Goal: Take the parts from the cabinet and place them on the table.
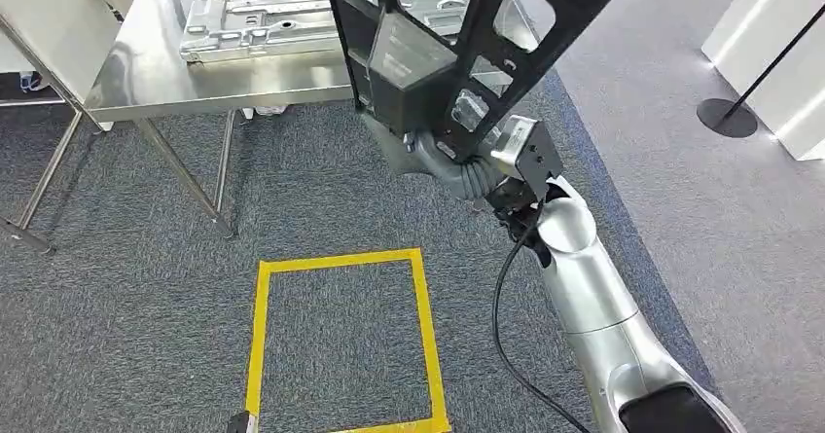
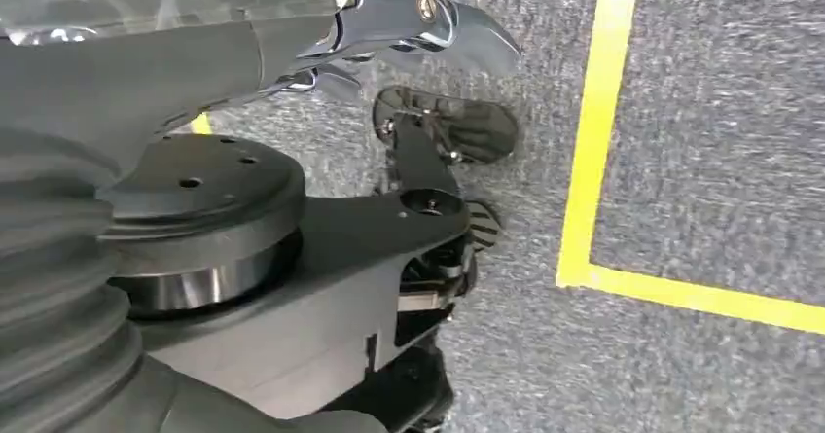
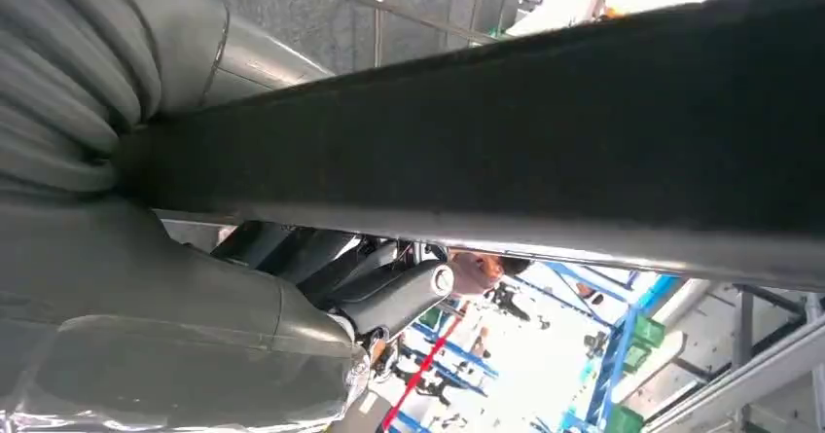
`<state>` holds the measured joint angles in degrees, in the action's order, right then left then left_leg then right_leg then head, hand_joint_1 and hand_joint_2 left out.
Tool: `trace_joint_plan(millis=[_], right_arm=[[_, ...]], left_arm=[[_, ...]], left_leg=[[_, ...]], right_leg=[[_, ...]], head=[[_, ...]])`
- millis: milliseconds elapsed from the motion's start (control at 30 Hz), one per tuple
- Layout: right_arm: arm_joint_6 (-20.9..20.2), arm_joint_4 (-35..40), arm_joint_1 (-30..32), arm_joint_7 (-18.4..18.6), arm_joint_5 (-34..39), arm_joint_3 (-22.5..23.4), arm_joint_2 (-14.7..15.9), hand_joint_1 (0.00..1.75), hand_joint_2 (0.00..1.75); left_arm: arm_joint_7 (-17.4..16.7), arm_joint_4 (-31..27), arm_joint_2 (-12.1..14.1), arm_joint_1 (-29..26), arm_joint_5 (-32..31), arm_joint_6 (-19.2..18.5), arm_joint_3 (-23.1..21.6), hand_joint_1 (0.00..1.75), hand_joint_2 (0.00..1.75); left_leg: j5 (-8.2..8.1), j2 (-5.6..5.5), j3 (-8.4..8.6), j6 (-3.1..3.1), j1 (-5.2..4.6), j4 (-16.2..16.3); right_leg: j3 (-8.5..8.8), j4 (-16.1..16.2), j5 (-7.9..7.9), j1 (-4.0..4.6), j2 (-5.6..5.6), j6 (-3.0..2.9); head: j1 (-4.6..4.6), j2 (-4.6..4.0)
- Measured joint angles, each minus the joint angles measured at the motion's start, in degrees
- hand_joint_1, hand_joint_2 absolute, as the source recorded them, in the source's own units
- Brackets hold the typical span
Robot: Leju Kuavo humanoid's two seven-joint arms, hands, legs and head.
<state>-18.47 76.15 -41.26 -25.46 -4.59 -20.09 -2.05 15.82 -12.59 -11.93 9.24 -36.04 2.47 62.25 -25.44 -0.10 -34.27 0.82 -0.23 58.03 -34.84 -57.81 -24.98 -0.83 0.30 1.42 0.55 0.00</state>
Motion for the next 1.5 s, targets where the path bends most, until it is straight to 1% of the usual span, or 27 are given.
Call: trace_joint_plan(millis=[433,1500], right_arm=[[0.7,-0.8,0.0,1.3,0.0,0.2,0.3,1.75,1.75],[0.9,-1.6,0.3,1.6,0.0,0.7,0.8,1.75,1.75]], left_arm=[[-0.4,0.0,0.0,0.0,-0.1,-0.7,-0.1,0.00,1.75],[-0.4,0.0,0.0,0.0,-0.1,-0.6,-0.2,0.00,1.75]], left_leg=[[-0.01,0.00,-0.02,0.02,0.00,0.0],[-0.03,0.00,-0.03,0.04,-0.01,0.0]], right_leg=[[0.00,0.0,-0.01,0.00,0.00,0.02],[0.00,0.0,-0.01,-0.01,0.00,0.03]], head=[[-0.02,0.00],[0.00,0.00]])
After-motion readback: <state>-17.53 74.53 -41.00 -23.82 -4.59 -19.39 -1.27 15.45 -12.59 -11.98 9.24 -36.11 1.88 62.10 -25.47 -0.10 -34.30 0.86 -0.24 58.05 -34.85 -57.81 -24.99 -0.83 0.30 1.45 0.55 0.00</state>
